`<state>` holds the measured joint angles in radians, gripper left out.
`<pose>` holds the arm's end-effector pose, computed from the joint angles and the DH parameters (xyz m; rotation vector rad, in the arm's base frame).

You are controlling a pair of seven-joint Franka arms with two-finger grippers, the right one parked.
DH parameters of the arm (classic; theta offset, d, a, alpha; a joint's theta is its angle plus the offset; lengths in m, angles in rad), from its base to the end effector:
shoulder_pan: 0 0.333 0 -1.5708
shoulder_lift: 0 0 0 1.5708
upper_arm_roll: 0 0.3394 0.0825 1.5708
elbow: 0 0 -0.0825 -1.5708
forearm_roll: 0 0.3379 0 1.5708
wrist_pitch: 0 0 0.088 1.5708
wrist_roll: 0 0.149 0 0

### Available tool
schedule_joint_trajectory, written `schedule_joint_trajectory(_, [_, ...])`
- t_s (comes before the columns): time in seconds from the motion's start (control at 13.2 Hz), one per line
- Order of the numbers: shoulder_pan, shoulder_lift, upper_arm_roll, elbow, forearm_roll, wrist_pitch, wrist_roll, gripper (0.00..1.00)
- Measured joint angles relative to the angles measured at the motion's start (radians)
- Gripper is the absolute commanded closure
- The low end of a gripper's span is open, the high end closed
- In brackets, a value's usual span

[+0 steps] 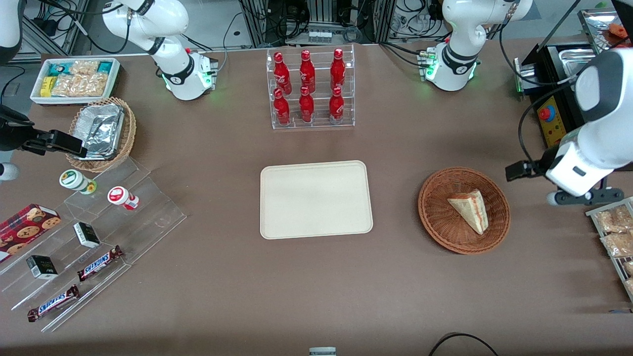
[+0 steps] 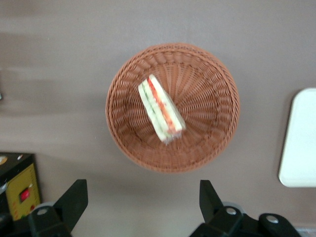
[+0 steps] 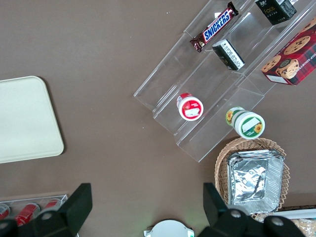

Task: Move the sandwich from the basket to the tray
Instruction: 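Move the left gripper over the sandwich in the wicker basket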

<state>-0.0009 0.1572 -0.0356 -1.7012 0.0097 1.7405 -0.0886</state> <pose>0.5516 -0.0178 0.4803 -3.1240 -0.0781 0.1835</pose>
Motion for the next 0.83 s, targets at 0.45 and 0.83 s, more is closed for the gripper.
schedule_joint_trajectory(0.45, [0.016, 0.113, 0.006, -0.014, 0.000, 0.127, 0.001, 0.00])
schedule_joint_trajectory(0.83, [0.015, 0.120, 0.005, -0.050, 0.000, 0.154, -0.015, 0.00])
